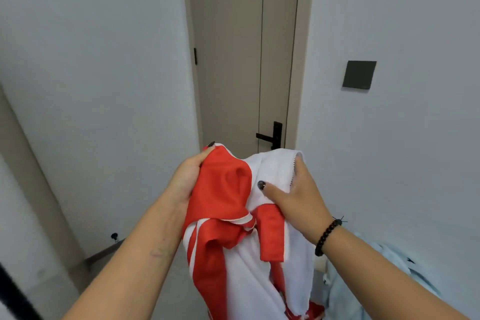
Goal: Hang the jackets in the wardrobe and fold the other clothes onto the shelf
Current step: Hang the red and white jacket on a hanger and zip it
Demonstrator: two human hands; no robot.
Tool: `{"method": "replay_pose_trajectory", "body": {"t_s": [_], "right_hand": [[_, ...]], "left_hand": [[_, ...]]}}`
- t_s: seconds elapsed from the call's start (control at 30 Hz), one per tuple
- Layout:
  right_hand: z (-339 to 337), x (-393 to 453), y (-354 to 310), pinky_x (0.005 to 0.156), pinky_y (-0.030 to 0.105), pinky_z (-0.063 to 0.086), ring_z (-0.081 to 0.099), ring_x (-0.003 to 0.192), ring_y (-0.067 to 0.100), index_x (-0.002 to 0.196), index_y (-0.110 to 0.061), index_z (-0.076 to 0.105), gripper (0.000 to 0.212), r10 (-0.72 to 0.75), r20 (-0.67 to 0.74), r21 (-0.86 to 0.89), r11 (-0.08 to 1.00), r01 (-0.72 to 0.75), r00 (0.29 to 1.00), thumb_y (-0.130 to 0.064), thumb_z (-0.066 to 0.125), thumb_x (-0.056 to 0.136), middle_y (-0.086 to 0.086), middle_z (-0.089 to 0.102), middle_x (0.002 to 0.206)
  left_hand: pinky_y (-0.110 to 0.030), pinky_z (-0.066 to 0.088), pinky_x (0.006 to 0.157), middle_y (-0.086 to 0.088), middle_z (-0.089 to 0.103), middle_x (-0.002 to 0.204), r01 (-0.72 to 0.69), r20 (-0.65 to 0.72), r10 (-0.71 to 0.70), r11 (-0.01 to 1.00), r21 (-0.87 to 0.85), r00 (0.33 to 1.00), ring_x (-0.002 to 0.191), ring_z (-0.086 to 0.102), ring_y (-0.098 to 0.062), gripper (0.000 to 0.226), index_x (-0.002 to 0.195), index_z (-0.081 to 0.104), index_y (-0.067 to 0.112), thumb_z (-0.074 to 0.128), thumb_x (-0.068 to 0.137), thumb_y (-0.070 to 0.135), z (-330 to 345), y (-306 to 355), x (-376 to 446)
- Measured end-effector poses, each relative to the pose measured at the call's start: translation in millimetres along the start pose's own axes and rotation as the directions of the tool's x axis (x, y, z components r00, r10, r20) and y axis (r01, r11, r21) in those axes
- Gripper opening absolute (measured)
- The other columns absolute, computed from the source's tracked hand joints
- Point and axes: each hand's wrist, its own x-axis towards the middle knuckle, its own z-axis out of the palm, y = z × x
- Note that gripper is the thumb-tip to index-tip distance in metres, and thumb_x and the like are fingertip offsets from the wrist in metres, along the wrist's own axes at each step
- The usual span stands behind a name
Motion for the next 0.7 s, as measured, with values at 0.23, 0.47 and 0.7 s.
{"method": "replay_pose_trajectory", "body": {"t_s": [0.23,0.47,0.7], "right_hand": [[132.9,6.3,-74.4,0.082,0.048,0.057,0.067,0.094,0.033,0.113,0.0,0.053,0.035,0.119,0.159,0.486,0.855,-0.182,0.98,-0.006,0.069,0.082,0.02,0.066,0.105],[279.9,-21.6,-139.8,0.047,0.023,0.047,0.055,0.047,0.011,0.071,-0.007,0.058,0.019,0.187,0.366,0.712,0.574,-0.404,0.912,-0.002,0.061,0.089,0.001,0.056,0.053],[408.7,-64.8,-208.1,0.063,0.032,0.053,0.067,0.08,0.026,0.118,0.003,0.05,0.038,0.127,0.369,0.694,0.621,-0.364,0.921,-0.014,0.065,0.087,0.019,0.064,0.097]], "left_hand": [[-0.012,0.046,0.042,0.001,0.068,0.058,-0.024,-0.239,0.078,0.975,0.22,0.968,0.046,0.06,-0.002,0.042,0.061,0.072,0.014,0.052,0.098,0.019,-106.6,14.6,-38.8],[-0.037,0.057,0.085,-0.005,0.076,0.087,0.239,-0.266,-0.108,0.811,0.534,0.958,0.079,0.07,-0.015,0.015,0.08,0.077,0.017,0.069,0.087,0.028,-247.3,42.3,-137.2],[-0.032,0.057,0.085,-0.003,0.076,0.091,0.16,-0.476,0.192,0.781,0.604,0.858,0.082,0.069,-0.011,0.02,0.094,0.075,0.016,0.055,0.094,0.022,-344.6,68.4,-221.8]]}}
